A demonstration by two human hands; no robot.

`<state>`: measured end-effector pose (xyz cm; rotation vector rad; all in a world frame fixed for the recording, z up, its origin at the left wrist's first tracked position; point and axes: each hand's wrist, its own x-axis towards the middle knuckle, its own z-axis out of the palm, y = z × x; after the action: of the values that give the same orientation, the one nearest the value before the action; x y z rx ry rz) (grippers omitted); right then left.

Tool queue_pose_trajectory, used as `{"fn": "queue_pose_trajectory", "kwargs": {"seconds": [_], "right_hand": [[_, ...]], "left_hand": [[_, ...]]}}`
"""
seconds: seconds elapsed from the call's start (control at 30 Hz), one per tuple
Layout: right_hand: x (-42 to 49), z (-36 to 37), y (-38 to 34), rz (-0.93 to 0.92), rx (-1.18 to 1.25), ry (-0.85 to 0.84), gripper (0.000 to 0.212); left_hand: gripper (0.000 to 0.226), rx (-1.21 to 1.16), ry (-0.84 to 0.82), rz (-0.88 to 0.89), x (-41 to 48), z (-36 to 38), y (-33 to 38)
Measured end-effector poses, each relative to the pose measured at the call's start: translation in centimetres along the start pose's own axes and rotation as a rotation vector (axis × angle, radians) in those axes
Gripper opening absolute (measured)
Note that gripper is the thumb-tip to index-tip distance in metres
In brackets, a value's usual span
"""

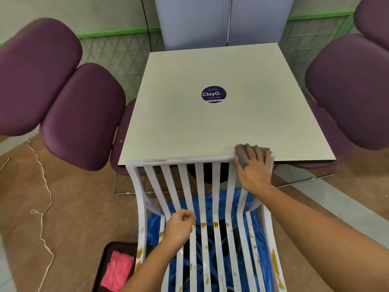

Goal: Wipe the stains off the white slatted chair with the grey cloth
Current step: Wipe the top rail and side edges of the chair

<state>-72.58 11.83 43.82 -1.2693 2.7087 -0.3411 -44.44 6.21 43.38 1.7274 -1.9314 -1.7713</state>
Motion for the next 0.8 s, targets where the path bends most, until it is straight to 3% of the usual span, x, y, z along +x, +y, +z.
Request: {"fn": "queue_pose_trajectory", "kwargs": {"seconds": [0.1,0.17,0.37,0.53,0.67,0.8], "right_hand": [[-0.3,1.1,-1.9,-0.210,-0.082,-0.076,0.067],[0.1,0.8,-1.7,-0.224,-0.082,-0.057,0.063],[0.4,1.2,2.8,0.107,-0.029,0.287,0.051],[0.8,2.6,0.3,0.186,-0.012,0.307,0.053],[0.5,3.6,-4.1,0.051,-0.054,0.244,0.056],[0.4,4.7,-10.2,-0.101,-0.122,0.196,0.053]], "left_hand": [[0.011,-0.026,0.016,-0.041,0.8,-0.7,-3.2],[0.012,-0.025,0.034,-0.066,1.0,-1.4,-4.8],[0.012,0.036,0.132,-0.039,1.6,-5.2,-7.4],[0.016,0.140,0.265,-0.008,2.7,-8.5,-8.6],[0.005,0.224,0.462,-0.119,3.9,-10.1,-9.4],[0.037,0.344,0.492,-0.170,5.4,-11.1,-10.3]]}}
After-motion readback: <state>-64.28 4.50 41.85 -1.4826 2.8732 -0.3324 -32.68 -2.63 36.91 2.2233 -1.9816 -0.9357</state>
